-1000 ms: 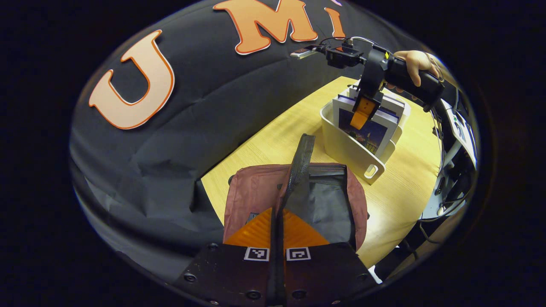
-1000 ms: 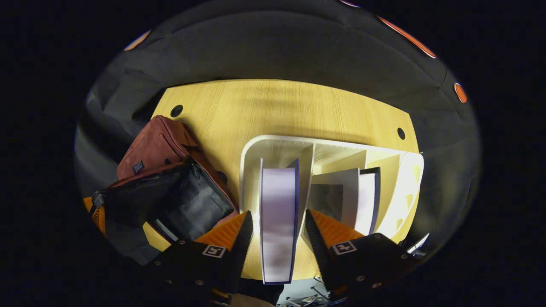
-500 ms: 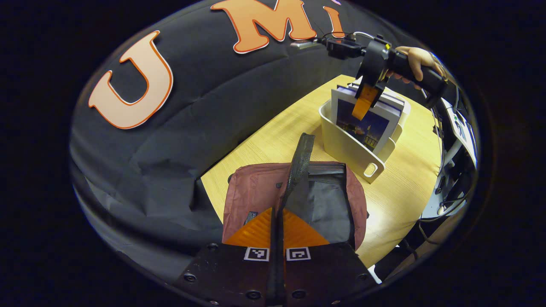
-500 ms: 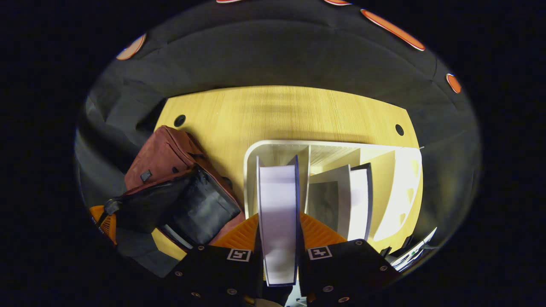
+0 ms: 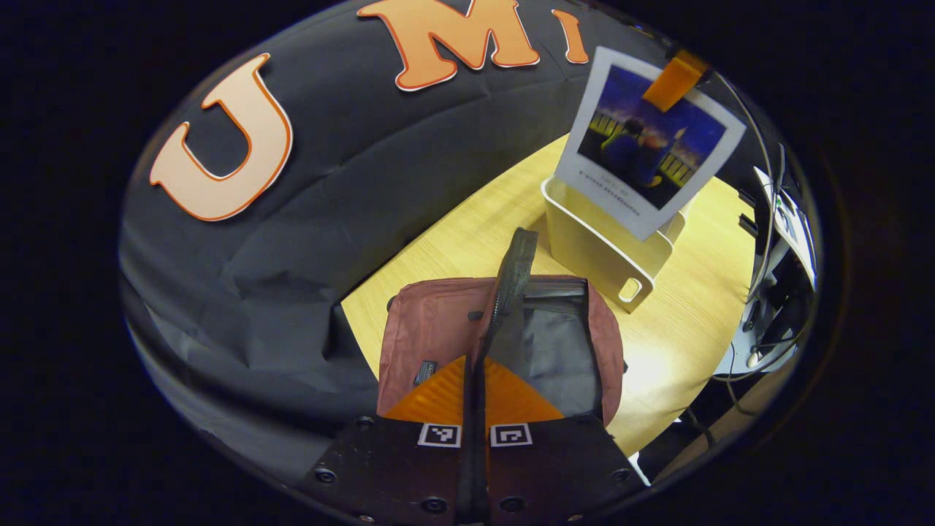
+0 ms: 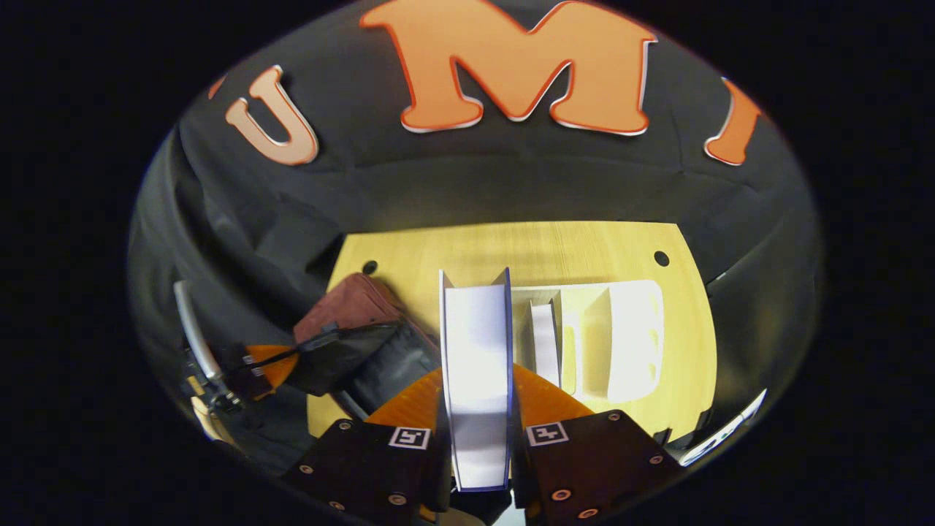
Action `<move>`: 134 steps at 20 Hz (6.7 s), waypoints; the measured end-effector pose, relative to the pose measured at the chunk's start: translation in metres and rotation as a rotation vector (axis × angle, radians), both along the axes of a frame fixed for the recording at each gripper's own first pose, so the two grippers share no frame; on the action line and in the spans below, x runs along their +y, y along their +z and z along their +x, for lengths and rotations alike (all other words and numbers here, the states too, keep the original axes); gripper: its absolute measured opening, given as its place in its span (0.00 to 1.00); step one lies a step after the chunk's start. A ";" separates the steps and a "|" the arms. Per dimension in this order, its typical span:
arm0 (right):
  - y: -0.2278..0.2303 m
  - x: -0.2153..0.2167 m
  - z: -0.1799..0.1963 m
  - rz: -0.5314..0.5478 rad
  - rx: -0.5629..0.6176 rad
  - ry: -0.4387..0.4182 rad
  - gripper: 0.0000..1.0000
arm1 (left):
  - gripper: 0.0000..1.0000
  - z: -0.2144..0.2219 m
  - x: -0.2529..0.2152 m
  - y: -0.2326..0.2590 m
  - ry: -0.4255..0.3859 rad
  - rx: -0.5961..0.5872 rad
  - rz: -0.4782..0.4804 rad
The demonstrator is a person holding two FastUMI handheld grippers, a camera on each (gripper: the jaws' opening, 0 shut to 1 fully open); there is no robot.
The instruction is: Open the schoolbag, grab two books from the bookshelf and put them into the schoolbag.
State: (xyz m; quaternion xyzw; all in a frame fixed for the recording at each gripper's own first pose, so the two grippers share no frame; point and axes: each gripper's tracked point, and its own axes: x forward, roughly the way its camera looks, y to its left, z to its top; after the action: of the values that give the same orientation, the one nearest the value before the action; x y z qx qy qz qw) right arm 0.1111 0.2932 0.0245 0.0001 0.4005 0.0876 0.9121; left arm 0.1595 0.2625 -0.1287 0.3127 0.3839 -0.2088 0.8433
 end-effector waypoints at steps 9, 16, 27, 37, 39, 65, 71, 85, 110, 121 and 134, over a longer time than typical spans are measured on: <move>-0.070 0.020 -0.070 0.550 -0.039 -0.097 0.33 | 0.01 -0.003 -0.007 0.008 -0.016 -0.018 0.030; -0.148 0.073 -0.045 0.679 -0.010 -0.140 0.33 | 0.01 -0.008 -0.017 0.009 -0.022 -0.023 0.042; -0.219 0.182 0.045 0.716 -0.080 -0.180 0.33 | 0.01 -0.015 -0.039 0.022 -0.041 -0.034 0.028; -0.262 0.228 0.042 0.565 0.023 -0.133 0.30 | 0.00 -0.012 -0.034 0.019 -0.051 -0.030 0.043; -0.268 0.220 0.037 0.530 0.053 -0.146 0.61 | 0.00 -0.012 -0.034 0.016 -0.052 -0.026 0.042; -0.196 0.133 -0.007 0.259 0.032 0.034 0.97 | 0.01 -0.029 -0.031 0.006 -0.061 -0.024 -0.032; -0.144 0.037 -0.054 0.147 -0.047 0.056 0.97 | 0.01 -0.034 -0.038 0.000 -0.101 -0.010 -0.021; -0.066 -0.057 0.078 -0.137 0.062 -0.006 0.98 | 0.01 -0.039 -0.048 -0.007 -0.115 0.002 0.000; -0.154 -0.065 0.120 -0.242 0.369 -0.122 0.35 | 0.01 -0.017 -0.023 0.002 -0.092 -0.004 0.006; -0.016 -0.080 0.058 -0.104 0.131 -0.144 0.32 | 0.01 -0.020 -0.024 0.001 -0.084 0.008 -0.022; -0.060 0.013 -0.062 0.492 0.023 -0.006 0.31 | 0.01 -0.027 -0.030 0.004 -0.097 0.000 0.030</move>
State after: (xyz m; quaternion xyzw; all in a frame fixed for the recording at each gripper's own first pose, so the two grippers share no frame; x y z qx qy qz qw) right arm 0.0490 0.3060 -0.0353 0.2245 0.3773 0.1796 0.8803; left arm 0.1322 0.2327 -0.1250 0.3434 0.3715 -0.2435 0.8275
